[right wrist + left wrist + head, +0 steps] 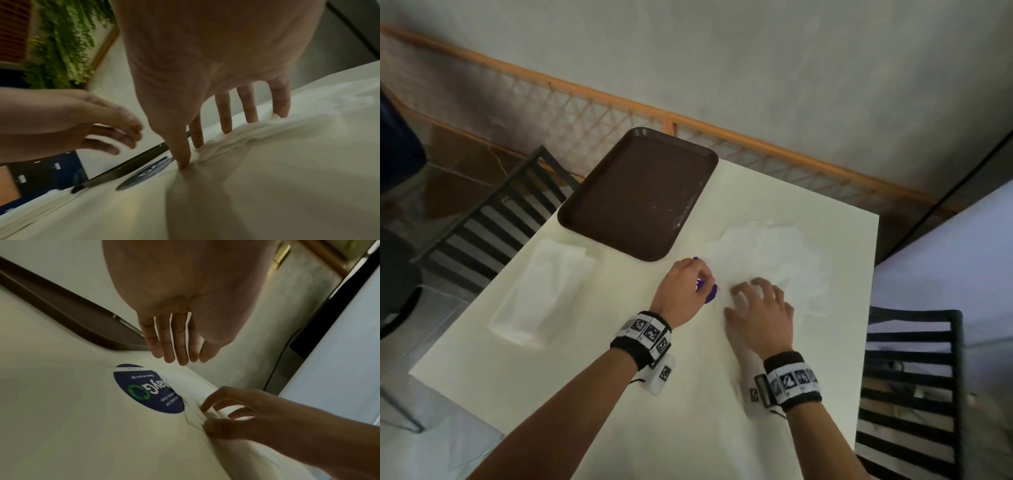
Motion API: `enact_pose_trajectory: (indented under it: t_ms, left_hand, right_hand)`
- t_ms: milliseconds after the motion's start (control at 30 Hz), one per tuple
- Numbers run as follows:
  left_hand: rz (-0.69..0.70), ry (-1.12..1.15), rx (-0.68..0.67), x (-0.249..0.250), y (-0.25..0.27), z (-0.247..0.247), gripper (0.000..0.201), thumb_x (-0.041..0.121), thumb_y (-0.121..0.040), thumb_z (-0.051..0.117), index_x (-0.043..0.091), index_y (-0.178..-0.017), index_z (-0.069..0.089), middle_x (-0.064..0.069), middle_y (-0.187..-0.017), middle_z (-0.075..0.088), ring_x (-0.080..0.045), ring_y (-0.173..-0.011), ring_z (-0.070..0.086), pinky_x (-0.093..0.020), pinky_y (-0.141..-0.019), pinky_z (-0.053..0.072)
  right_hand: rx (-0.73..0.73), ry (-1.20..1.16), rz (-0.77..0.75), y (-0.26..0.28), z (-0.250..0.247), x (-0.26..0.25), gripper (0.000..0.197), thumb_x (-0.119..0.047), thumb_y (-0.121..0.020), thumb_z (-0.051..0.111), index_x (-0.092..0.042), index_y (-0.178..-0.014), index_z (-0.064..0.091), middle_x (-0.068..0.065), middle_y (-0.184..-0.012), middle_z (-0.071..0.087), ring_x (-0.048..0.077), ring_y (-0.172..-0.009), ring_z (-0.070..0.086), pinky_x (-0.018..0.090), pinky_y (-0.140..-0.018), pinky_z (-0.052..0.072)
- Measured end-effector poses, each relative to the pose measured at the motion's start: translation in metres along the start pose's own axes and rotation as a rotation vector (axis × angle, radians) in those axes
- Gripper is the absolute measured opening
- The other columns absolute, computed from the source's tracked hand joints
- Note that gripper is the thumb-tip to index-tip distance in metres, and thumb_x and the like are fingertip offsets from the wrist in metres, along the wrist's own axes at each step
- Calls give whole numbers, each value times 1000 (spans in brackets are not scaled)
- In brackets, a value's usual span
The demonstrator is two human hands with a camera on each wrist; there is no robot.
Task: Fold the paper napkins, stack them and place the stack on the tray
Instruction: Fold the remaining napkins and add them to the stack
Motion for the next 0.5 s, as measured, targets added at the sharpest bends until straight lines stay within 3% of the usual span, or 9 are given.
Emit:
enact_pose_trajectory:
  t_ms: [100,167,233,300,400,433,500]
  left_hand:
    - [3,-47,-66,2,-26,12,7,29,-102,65,22,-104,65,6,-105,65,-17,-103,60,-43,-90,56]
    - [-40,-97,-109,1,-46,20,18,33,-103,64,21,-116,64,0,-119,62,-22,-115,57,-44,-97,53]
    - [-109,-167,-160,-1,-60,29,42,41,-102,64,21,-138,56,-7,-142,49,-29,-131,45,-46,-105,48]
    - [-163,-245,-225,-4,-66,37,64,51,-99,65,25,-153,43,-10,-155,34,-35,-140,34,-50,-111,42]
    - [-135,-297,-283,-4,-69,48,64,49,-96,70,27,-151,48,-10,-154,31,-35,-142,30,-49,-112,40]
    - [-119,-279,-282,-1,-70,50,60,46,-96,72,26,-149,51,-10,-153,33,-34,-141,31,-48,-113,41]
    - [-103,-213,-254,3,-70,51,55,40,-97,73,23,-146,54,-10,-149,37,-33,-137,35,-46,-113,42]
  right_hand:
    - [-35,19,-72,12,10,1,46,-59,-93,61,-45,-137,56,-8,-159,43,28,-148,40,53,-115,43]
    - [25,-59,-34,7,4,11,42,-64,-94,62,-42,-129,63,-8,-151,50,25,-139,49,49,-107,48]
    - [227,-230,151,-9,-14,34,39,-62,-96,63,-32,-120,68,-1,-142,56,32,-130,55,48,-99,50]
    - [338,-268,373,-29,-31,65,56,-66,-94,64,-24,-131,61,11,-146,49,41,-133,49,54,-103,47]
    - [142,-227,652,-62,-37,100,103,-79,-87,66,-8,-156,34,26,-159,36,48,-146,36,60,-116,36]
    - [92,-218,685,-72,-39,103,108,-77,-86,70,-3,-155,32,28,-157,38,48,-145,37,59,-117,36]
    - [57,-280,671,-89,-38,100,95,-61,-89,77,0,-150,36,28,-152,48,47,-141,46,54,-114,41]
Point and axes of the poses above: each hand's wrist, its own y-axis away from the middle knuckle, its own z-axis out of the palm, x = y × z, the point moved 6 cm from there along -y, towards the middle knuckle
